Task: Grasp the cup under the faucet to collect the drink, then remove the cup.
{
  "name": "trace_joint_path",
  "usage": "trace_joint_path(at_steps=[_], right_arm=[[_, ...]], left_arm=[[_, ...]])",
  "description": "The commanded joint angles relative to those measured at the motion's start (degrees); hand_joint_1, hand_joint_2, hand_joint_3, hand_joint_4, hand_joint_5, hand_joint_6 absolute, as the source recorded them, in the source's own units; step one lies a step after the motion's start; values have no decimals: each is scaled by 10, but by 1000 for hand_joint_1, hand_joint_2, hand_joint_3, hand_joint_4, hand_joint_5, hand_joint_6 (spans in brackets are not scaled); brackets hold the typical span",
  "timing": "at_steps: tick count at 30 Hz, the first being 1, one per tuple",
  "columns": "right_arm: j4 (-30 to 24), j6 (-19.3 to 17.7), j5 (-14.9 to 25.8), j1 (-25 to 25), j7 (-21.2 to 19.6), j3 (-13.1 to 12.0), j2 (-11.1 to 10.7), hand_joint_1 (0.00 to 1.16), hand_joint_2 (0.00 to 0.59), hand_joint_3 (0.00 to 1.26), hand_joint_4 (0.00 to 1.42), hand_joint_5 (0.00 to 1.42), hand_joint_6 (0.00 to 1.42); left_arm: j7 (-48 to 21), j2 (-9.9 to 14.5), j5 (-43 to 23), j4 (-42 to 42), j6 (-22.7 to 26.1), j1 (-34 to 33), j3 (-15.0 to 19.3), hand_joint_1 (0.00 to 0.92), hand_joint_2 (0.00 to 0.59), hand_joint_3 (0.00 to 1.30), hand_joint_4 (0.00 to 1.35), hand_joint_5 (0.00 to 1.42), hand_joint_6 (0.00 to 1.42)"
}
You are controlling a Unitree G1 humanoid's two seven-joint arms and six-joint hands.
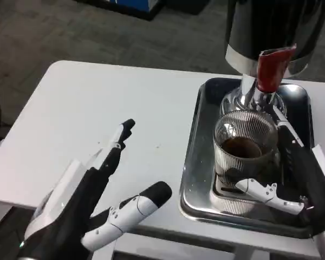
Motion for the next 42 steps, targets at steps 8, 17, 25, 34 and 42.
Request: trace_joint_path(at_steps=[8, 17, 25, 34, 42], right_arm=[[17, 14, -10, -22, 3, 16, 6, 701, 144, 79, 238, 245, 218], [35, 15, -17, -37, -14, 16, 9, 741, 149, 210, 353, 393, 288], [40, 14, -23, -35, -40, 6, 13, 821, 155, 415, 483, 538, 396], [45, 12, -32, -38, -61, 4, 15, 843, 157, 547, 594, 661, 514], [39, 5, -38, -34, -75, 2, 17, 858, 154, 584, 602, 696, 551]], left_arm=[[5, 1, -3, 4, -10, 11, 9, 0, 48, 6, 0, 52, 0], [3, 2, -6, 10, -13, 9, 13, 0, 48, 6, 0, 52, 0], [2, 4, -8, 14, -15, 9, 16, 0, 51, 7, 0, 52, 0], [0, 3, -11, 17, -19, 9, 22, 0, 51, 7, 0, 52, 0], [0, 3, -12, 17, -19, 9, 22, 0, 52, 7, 0, 52, 0]])
